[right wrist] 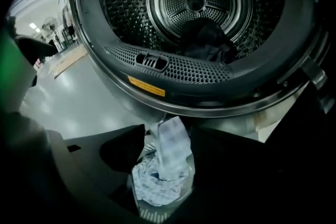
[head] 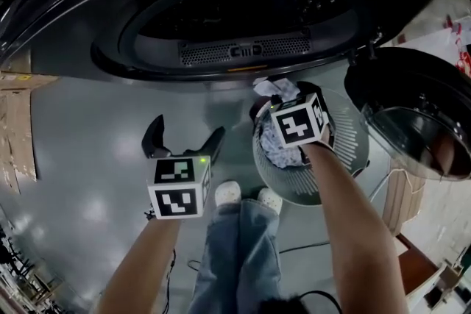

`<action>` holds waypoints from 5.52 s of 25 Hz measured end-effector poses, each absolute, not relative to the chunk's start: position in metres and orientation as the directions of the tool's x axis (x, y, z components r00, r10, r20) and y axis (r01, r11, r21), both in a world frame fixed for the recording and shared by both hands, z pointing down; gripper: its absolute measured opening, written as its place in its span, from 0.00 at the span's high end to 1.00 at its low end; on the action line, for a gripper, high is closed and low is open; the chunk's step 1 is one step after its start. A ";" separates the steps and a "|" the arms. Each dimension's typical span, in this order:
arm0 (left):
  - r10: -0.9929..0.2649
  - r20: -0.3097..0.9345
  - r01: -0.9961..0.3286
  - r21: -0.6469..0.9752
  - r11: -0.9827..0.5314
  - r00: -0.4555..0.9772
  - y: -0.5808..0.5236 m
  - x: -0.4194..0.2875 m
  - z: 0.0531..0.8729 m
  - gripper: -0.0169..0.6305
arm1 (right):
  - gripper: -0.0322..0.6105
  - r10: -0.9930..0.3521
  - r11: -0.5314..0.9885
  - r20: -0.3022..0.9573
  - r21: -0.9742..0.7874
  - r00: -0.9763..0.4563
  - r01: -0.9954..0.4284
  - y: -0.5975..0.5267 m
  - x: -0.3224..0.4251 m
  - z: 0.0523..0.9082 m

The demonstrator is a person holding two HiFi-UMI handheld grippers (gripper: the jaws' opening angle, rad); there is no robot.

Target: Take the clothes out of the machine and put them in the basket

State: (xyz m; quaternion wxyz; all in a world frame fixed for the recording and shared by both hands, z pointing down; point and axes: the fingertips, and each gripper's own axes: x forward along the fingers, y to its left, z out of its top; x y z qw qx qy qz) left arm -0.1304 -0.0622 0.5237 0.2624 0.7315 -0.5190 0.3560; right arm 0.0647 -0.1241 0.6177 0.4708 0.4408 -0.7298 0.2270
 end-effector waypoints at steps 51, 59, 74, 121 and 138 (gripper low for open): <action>-0.602 0.759 -0.942 0.045 -0.334 0.249 -0.003 -0.039 0.399 0.20 | 0.89 -0.462 0.337 0.845 -0.115 -0.270 -0.935 0.033 0.158 0.343; -0.596 0.762 -0.943 0.055 -0.328 0.252 -0.002 -0.043 0.412 0.20 | 0.87 -0.361 0.316 0.907 -0.101 -0.218 -0.943 0.033 0.158 0.413; -0.579 0.778 -0.946 0.060 -0.317 0.244 -0.009 -0.068 0.450 0.20 | 0.51 -0.343 0.341 0.906 -0.127 -0.249 -0.931 -0.012 0.125 0.504; -0.543 0.796 -0.929 0.065 -0.364 0.268 -0.051 -0.076 0.500 0.20 | 0.56 -0.300 0.475 0.931 -0.045 -0.210 -0.879 -0.066 0.113 0.592; -0.664 0.686 -0.938 0.083 -0.337 0.299 -0.134 -0.085 0.482 0.20 | 0.59 -0.646 0.494 0.697 0.073 -0.309 -0.866 -0.195 0.040 0.502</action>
